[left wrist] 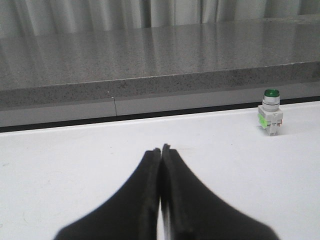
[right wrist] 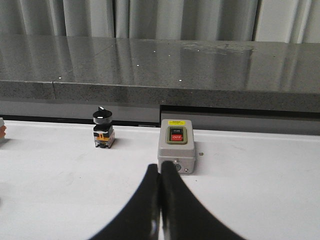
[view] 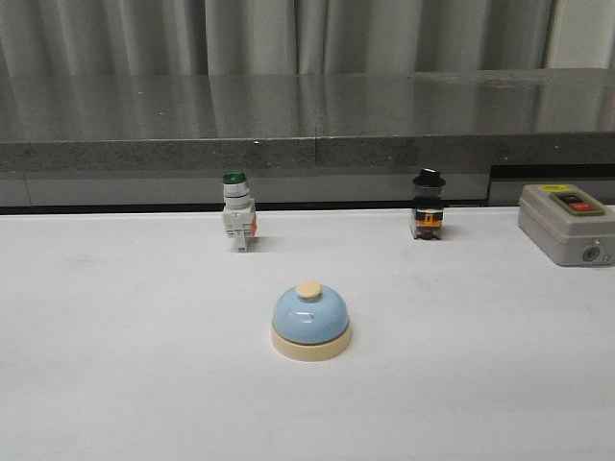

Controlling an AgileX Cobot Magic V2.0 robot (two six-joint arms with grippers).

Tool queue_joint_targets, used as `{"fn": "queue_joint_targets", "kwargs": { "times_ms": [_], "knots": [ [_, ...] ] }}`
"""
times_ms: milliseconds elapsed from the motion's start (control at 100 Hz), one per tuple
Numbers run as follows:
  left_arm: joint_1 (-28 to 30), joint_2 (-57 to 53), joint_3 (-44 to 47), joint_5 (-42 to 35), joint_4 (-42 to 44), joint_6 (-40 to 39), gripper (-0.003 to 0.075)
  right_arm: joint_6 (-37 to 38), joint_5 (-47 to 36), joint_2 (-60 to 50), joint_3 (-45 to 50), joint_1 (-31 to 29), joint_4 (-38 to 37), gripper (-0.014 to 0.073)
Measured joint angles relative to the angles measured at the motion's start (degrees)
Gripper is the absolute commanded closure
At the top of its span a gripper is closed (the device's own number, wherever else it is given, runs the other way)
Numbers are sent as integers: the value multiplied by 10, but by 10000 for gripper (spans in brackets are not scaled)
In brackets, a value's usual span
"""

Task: Place and press bell with both arms

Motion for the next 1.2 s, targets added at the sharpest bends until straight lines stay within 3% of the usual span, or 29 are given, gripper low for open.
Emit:
{"fn": "queue_joint_targets", "kwargs": {
  "times_ms": [1200],
  "knots": [
    [2,-19,8,-15,0,0,740,0,0,0,0,0,0,654]
  ]
}}
